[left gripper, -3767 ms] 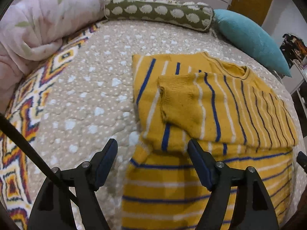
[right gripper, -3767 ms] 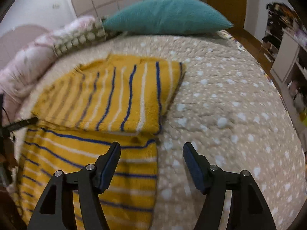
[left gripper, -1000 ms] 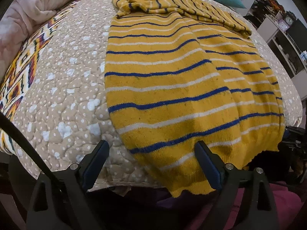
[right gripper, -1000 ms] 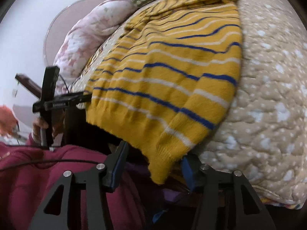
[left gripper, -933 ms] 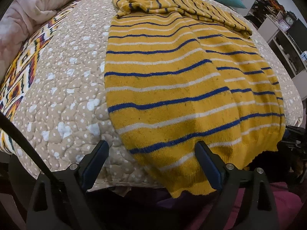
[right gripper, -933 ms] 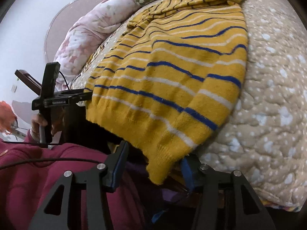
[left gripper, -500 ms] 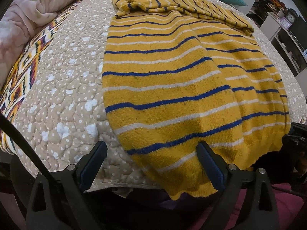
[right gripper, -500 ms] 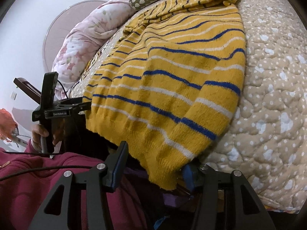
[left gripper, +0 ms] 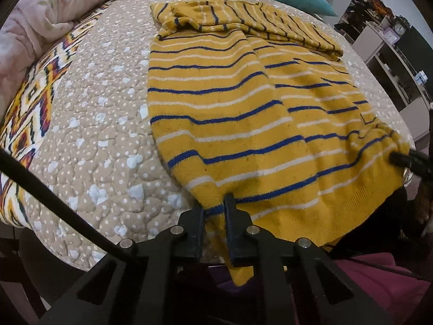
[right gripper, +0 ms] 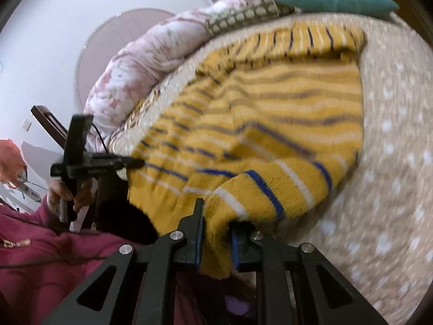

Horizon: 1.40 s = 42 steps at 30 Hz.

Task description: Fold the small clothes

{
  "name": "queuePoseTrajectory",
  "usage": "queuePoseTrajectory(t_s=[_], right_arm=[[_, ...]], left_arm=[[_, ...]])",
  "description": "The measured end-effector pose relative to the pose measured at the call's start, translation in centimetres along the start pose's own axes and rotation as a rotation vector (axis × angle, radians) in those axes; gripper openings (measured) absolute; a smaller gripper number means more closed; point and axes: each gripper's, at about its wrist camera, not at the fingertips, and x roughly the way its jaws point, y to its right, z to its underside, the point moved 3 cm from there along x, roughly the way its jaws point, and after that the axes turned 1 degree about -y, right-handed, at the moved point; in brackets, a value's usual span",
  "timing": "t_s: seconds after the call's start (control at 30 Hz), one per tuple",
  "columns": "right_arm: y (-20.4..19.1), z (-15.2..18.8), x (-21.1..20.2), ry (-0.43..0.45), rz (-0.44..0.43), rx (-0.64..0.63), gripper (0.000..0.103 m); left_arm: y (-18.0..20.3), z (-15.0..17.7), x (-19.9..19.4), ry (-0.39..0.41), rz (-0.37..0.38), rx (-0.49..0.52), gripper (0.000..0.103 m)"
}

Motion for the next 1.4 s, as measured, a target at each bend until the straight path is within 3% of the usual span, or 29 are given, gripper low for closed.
queuePoseTrajectory(t_s=[0.17,0.33,0.7,0.9,1.0,1.1,1.2,1.33,1.4], right_arm=[[-0.3,-2.2,-0.9,0.052,0.032,-0.042,0.018],[-0.3,-2.9,-1.0,0.072,0.031,-0.055,0.018],[0.2,-1.1,-0.9,0.023,0.026,-0.027,0.018],[1.1,0.3,0.2,-0.045,0.026,0.012,0.018],[1.7,0.8,0.8,-0.082,0.040,0.033,0.026],[2.3,1.1,1.4,-0.116,0.047,0.055,0.045],[2.6,1.2,1.6,-0.128,0.035,0.074,0.048],[2.7,1.3,1.6,-0.137,0.022,0.082,0.056],[2.7,1.4,1.5,-0.147,0.009,0.096,0.059]], left_arm=[[0.1,-1.0,-1.6,0.030,0.062,-0.012,0.012],[-0.1,-1.2,-1.2,0.024,0.037,-0.020,0.012],[-0.2,0.0,0.3,-0.004,-0.007,-0.017,0.012],[-0.2,0.2,0.6,-0.009,-0.017,-0.012,0.012],[-0.3,0.3,0.8,-0.012,-0.019,-0.017,0.014],[-0.2,0.4,0.8,-0.009,-0.023,-0.013,0.015],[0.1,0.5,0.9,-0.014,-0.024,-0.008,0.027],[-0.2,1.2,0.8,-0.024,0.056,-0.042,0.061],[-0.3,1.8,0.6,-0.020,0.063,-0.041,0.068]])
